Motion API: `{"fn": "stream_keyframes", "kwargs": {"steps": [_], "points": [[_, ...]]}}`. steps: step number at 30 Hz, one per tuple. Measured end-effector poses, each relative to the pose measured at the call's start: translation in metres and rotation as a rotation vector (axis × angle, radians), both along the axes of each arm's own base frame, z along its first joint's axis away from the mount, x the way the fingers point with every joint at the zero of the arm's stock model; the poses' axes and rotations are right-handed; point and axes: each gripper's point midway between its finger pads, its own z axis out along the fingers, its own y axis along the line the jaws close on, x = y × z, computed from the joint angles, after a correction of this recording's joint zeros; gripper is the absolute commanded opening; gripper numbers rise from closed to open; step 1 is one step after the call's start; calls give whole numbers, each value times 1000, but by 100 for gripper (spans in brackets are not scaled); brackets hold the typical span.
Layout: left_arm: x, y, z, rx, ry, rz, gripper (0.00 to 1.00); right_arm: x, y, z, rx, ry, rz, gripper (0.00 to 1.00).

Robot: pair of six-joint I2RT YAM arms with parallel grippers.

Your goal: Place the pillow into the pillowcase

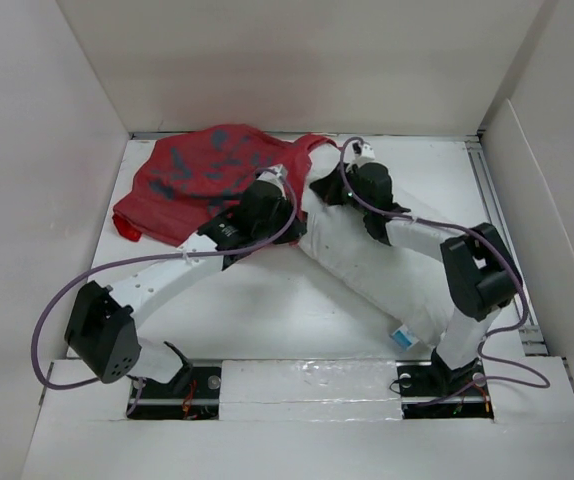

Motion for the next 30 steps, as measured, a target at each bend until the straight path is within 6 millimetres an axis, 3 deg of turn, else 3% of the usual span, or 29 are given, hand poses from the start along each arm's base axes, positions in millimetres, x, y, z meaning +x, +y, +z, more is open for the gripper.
{"fn": "stream_keyframes", "kwargs": {"steps": [4,7,9,10,11,13,16,18,22,24,25,26,28,29,30], "points": [[-14,-43,59,-61,-103,-88,0,7,-25,39,39,-11,-63,0],[-15,-55,92,-110,-160,-108,0,12,-41,72,40,-21,-99,0],[-13,-55,100,-119,-174,-104,0,15,-49,90,19,-27,-117,0],[-12,-55,99,-116,-175,-101,0,13,-55,85,-27,2,-127,0],[-11,-55,98,-111,-175,-99,0,17,-55,105,-11,-33,-130,0],[-7,-55,89,-90,-166,-89,0,16,-54,110,-41,-46,-122,0],[-1,-57,68,-48,-133,-72,0,8,-47,93,-75,-30,-101,0],[3,-53,48,-24,-102,-55,0,-5,-35,63,-94,-1,-70,0],[3,-36,9,40,-25,-19,0,-37,-8,-19,-128,94,13,0],[4,-31,4,55,-10,-2,0,-44,3,-31,-105,85,42,0],[5,-28,4,60,-10,8,0,-44,6,-28,-86,66,49,2],[5,-26,6,63,-13,16,0,-43,7,-21,-65,40,56,23],[5,-20,12,75,-21,38,28,-42,1,-10,-33,6,53,52],[6,-15,18,87,-31,54,45,-44,-2,-4,-21,-1,51,60],[7,-11,27,97,-43,73,68,-45,-7,3,-13,-12,47,69]]}}
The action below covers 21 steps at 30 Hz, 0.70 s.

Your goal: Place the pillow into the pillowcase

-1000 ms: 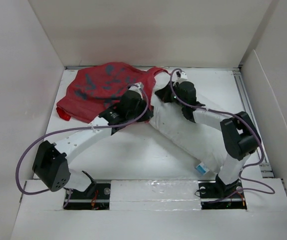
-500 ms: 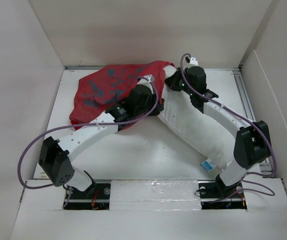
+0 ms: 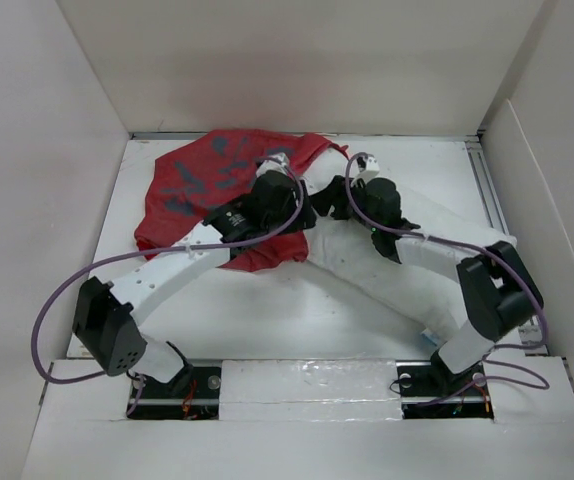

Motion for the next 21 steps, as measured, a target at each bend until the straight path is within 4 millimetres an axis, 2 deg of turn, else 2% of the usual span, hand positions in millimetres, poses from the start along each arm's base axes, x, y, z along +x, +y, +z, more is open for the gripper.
{"fn": "stream_keyframes", "kwargs": {"steps": [1,4,5,8,9,11,12,13,14,15,18,19,21], "points": [[2,3,11,5,-19,11,99,-1,-5,9,6,-14,-7,75],[10,14,64,-18,-107,74,100,-7,-15,39,11,-57,-19,86],[13,18,84,-30,-142,97,100,-10,-19,46,6,-66,-21,86],[20,34,138,-48,-242,167,100,-16,-30,57,-15,-66,-35,93],[23,38,149,-41,-268,186,100,-16,-35,57,-23,-60,-45,98],[37,45,171,-23,-315,222,99,-13,-49,54,-46,-36,-87,100],[50,44,174,-4,-317,225,95,-9,-58,53,-60,-22,-112,100],[67,42,177,1,-322,223,87,-4,-67,52,-75,-6,-139,100],[85,43,181,5,-327,223,85,2,-77,52,-90,7,-163,100],[108,43,177,18,-322,221,85,11,-86,53,-103,20,-183,100],[173,33,134,78,-251,165,85,48,-110,63,-144,11,-217,100],[198,27,111,98,-221,137,85,59,-116,65,-157,6,-216,100],[226,12,64,122,-159,65,87,78,-125,63,-184,-2,-200,100]]}}
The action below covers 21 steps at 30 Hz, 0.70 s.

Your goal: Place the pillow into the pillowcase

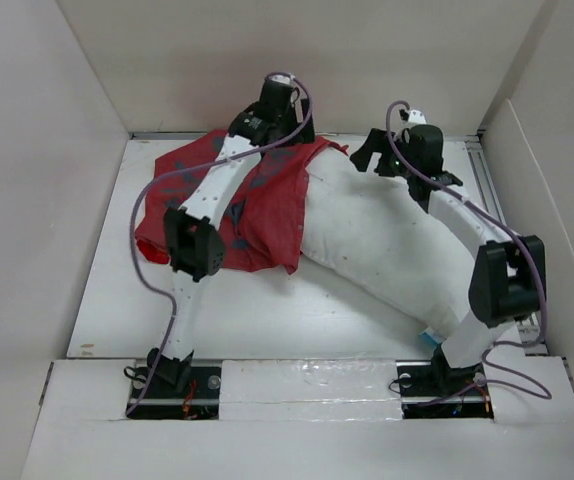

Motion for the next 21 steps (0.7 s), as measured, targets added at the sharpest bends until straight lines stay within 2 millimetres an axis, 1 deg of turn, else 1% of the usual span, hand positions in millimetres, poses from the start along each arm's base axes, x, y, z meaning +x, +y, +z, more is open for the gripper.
{"fn": "stream_keyframes", "kwargs": {"steps": [1,2,3,4,5,6,7,8,9,10,11,13,15,16,17,18,20,21], "points": [[7,-7,-29,19,47,-36,87,7,-1,-5,-15,13,16,100],[9,-13,-58,37,100,-72,88,13,0,-10,-34,22,40,100],[6,-17,-83,51,149,-101,88,18,3,-17,-51,36,64,100],[0,-20,-107,64,199,-129,88,25,9,-35,-92,82,118,100],[-9,-23,-129,76,253,-157,89,25,9,-36,-94,84,120,100],[-12,-26,-140,75,261,-178,89,24,13,-45,-108,108,155,100],[-11,-28,-140,69,248,-191,89,21,17,-54,-114,129,189,100],[-6,-32,-134,58,206,-207,89,16,20,-62,-115,152,220,97],[-7,-30,-131,58,205,-207,89,12,23,-70,-116,175,248,97],[-5,-31,-124,55,179,-215,89,10,25,-77,-117,191,266,91],[-5,-33,-117,50,155,-226,85,9,26,-81,-120,197,280,86],[-6,-38,-103,36,120,-257,83,10,29,-87,-120,206,304,72],[-10,-46,-93,26,90,-293,83,12,32,-89,-116,204,324,52],[-14,-51,-89,24,79,-308,83,12,34,-89,-112,203,334,38],[-19,-56,-88,24,76,-322,85,12,36,-90,-107,202,346,21],[-26,-60,-89,26,79,-334,88,11,38,-89,-103,199,357,18],[-38,-62,-91,47,83,-329,100,11,41,-89,-86,201,371,13],[-42,-62,-92,59,81,-319,100,10,43,-89,-82,201,377,10]]}}
